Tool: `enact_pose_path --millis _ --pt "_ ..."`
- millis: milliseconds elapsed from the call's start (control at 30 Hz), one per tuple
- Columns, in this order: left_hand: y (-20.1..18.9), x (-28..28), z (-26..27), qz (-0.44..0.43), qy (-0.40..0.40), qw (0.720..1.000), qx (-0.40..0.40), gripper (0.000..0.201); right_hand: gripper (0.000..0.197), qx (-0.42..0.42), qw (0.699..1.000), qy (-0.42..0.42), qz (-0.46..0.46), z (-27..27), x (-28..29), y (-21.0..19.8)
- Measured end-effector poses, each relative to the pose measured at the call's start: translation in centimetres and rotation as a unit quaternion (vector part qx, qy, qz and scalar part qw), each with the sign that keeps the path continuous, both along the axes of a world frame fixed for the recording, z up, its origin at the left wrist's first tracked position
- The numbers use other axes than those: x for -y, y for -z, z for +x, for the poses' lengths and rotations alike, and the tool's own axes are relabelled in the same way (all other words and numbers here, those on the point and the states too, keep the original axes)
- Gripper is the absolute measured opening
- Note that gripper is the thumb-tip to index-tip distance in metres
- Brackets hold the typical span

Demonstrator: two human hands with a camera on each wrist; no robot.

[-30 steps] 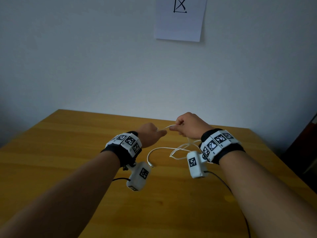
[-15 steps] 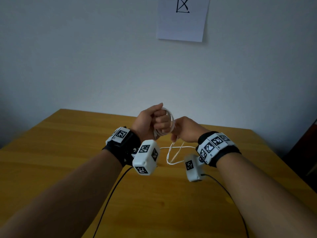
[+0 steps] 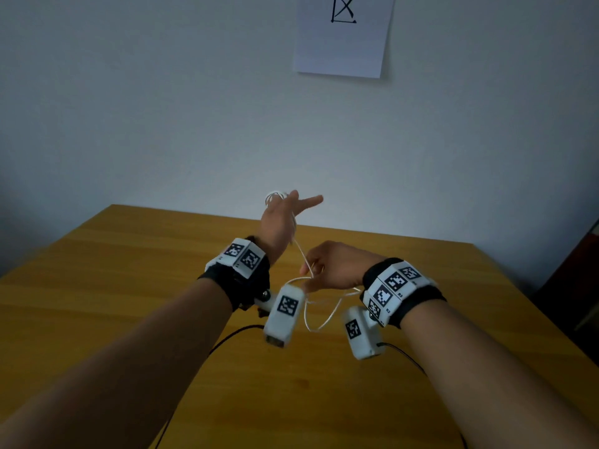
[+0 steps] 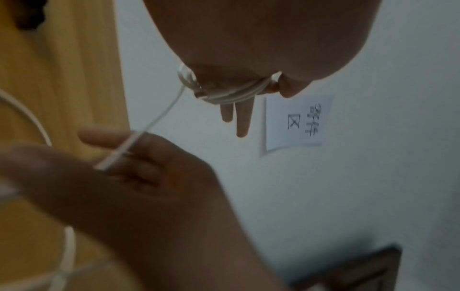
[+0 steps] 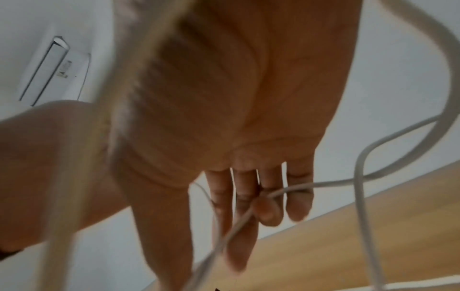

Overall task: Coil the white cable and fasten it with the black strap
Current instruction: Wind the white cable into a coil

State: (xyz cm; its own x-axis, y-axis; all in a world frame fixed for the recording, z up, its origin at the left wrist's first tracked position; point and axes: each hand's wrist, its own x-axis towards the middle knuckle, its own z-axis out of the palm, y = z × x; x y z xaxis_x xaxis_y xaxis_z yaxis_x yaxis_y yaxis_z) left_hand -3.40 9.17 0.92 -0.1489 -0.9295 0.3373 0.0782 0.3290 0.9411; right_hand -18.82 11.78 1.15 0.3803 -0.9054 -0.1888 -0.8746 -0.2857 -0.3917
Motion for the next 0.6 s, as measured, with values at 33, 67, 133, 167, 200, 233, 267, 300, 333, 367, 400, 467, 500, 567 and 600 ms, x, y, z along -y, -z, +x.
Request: enact_pose_path --millis 33,67,133,167,200,233,267,300,333,367,400,467,500,567,600 --pt "0.5 0.2 0.0 -0.023 -0.042 0.997 0.069 0.054 0.032 -0.003 1.000 0.004 -0.004 0.1 0.0 -0.1" --pt "0.8 0.2 -0.1 -0.044 -0.070 0.988 0.133 0.052 0.031 -0.002 1.000 0.013 -0.006 0.1 -0.1 -0.2" --pt "1.4 0.0 0.0 -0.077 -0.099 0.957 0.262 0.042 0.033 0.000 1.000 0.028 -0.008 -0.2 0.1 -0.2" --pt "1.7 0.0 0.2 -0.076 -0.105 0.937 0.325 0.040 0.034 0.002 0.999 0.034 -0.007 -0.3 0.1 -0.3" --pt "1.9 -0.1 0.3 -0.068 -0.109 0.915 0.383 0.039 0.034 0.004 0.999 0.039 -0.006 -0.5 0.1 -0.3" --pt "2.3 0.0 0.6 -0.063 -0.114 0.892 0.432 0.038 0.033 0.007 0.999 0.041 -0.007 -0.6 0.0 -0.3" --pt "2.6 0.2 0.7 -0.063 -0.122 0.868 0.478 0.034 0.031 0.010 0.999 0.043 -0.009 -0.8 0.0 -0.4" --pt "2.8 0.1 0.8 -0.072 -0.127 0.843 0.518 0.031 0.030 0.013 0.999 0.042 -0.015 -1.0 -0.1 -0.4" --pt "2.9 -0.1 0.8 -0.083 -0.125 0.819 0.554 0.030 0.030 0.014 0.999 0.042 -0.024 -1.1 -0.1 -0.4" --pt "2.9 -0.3 0.7 -0.096 -0.114 0.799 0.583 0.030 0.030 0.013 0.999 0.040 -0.034 -1.2 0.0 -0.4" --pt "2.8 -0.5 0.6 -0.104 -0.104 0.788 0.598 0.031 0.029 0.010 0.998 0.042 -0.044 -1.4 0.0 -0.3" --pt "2.5 -0.7 0.4 -0.088 -0.094 0.802 0.583 0.032 0.028 0.004 0.997 0.050 -0.062 -1.8 0.3 -0.2" --pt "2.4 -0.7 0.4 -0.073 -0.093 0.813 0.570 0.033 0.030 -0.001 0.996 0.055 -0.069 -2.0 0.5 -0.1" --pt "2.4 -0.4 0.4 -0.054 -0.086 0.821 0.562 0.031 0.033 -0.008 0.994 0.077 -0.081 -2.4 0.7 -0.2" --pt "2.5 -0.1 0.5 -0.044 -0.082 0.821 0.564 0.032 0.033 -0.010 0.992 0.092 -0.081 -2.7 0.9 -0.1"
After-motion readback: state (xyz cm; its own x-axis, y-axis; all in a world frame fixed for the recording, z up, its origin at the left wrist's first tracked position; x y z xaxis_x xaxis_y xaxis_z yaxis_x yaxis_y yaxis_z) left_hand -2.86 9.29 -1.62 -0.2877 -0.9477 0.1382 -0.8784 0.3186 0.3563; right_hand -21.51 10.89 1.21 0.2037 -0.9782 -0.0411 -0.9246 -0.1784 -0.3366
